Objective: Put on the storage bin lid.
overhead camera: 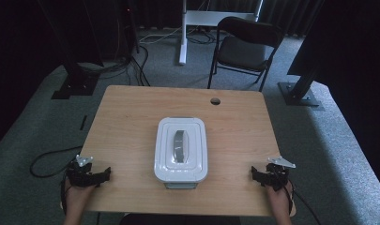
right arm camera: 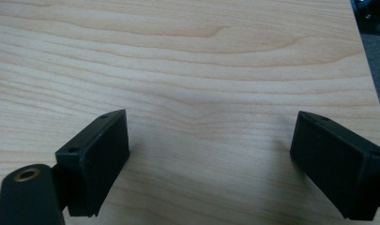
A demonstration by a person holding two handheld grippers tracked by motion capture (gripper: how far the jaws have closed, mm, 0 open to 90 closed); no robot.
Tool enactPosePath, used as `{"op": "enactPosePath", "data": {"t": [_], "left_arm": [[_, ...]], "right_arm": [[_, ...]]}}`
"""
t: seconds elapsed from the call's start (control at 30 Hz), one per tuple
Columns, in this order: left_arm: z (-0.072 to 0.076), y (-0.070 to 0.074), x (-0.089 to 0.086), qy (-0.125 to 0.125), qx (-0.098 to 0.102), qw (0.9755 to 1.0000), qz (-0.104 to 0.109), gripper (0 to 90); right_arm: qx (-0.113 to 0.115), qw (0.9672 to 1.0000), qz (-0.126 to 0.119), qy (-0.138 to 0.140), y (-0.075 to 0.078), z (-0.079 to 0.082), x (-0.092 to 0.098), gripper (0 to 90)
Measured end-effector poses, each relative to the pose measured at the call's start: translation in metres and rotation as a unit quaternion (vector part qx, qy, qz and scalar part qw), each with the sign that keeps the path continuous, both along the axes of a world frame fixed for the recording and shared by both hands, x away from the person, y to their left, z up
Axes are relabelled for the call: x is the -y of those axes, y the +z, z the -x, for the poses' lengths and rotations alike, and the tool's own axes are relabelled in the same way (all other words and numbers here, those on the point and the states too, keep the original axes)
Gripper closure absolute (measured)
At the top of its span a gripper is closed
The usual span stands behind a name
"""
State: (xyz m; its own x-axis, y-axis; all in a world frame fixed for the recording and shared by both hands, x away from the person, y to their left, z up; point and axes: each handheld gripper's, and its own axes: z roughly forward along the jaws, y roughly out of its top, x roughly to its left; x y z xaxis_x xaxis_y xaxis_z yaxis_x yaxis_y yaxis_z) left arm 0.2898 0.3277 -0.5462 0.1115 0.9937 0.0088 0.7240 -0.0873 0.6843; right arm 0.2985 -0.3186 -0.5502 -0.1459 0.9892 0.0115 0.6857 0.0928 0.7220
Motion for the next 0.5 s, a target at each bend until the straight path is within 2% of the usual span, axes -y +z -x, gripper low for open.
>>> {"op": "enactPosePath", "data": {"t": [0.23, 0.33, 0.5], "left_arm": [[-0.005, 0.000, 0.000, 0.005, 0.000, 1.0000, 0.000, 0.4], [-0.008, 0.000, 0.000, 0.016, 0.001, 0.9999, 0.000, 0.4], [-0.012, 0.000, 0.000, 0.012, 0.000, 0.9999, -0.001, 0.4]], "right_arm": [[0.000, 1.0000, -0.001, 0.000, 0.000, -0.004, -0.002, 11.3], [-0.001, 1.0000, -0.001, -0.002, 0.000, -0.007, -0.004, 11.3], [-0.001, 1.0000, -0.001, -0.007, 0.000, -0.009, -0.005, 11.4]]}}
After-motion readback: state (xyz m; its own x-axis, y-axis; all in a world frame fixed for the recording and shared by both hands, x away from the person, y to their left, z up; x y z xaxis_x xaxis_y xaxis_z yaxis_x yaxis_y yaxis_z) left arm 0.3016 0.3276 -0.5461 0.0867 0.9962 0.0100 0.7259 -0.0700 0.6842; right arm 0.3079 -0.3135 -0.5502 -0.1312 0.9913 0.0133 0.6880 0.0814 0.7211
